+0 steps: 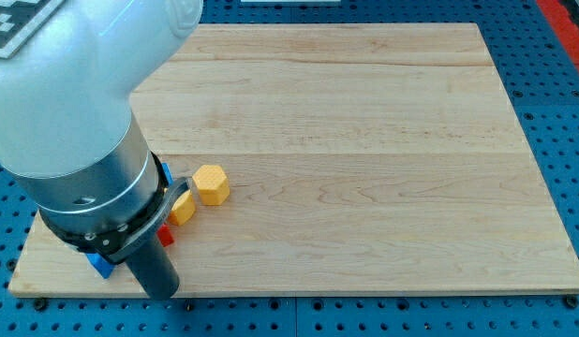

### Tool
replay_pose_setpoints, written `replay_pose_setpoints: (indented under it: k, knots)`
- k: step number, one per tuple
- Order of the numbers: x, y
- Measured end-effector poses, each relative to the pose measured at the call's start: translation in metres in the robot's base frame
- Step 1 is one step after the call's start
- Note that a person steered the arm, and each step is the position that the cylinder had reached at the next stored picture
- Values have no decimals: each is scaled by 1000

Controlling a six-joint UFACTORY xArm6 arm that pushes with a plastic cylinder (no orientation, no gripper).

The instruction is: Move the yellow heart towards the top left corner

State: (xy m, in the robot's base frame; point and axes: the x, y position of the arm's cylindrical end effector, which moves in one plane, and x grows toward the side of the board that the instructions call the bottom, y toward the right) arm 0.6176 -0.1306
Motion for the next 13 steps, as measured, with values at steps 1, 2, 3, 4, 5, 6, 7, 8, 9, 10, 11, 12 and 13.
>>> replay_pose_setpoints:
  k: [1, 2, 3, 4, 5, 6, 7, 8, 9, 10, 11, 12, 13]
  knots:
    - [0, 0]
    - [0, 1]
    - [0, 8]
    - [-3, 29]
    - [-10, 28]
    - [-13, -6]
    - [-44, -5]
    - [-77, 3]
    - [-109, 4]
    - [-162, 1]
    - [-181, 2]
    - [-182, 18]
    - [-182, 25]
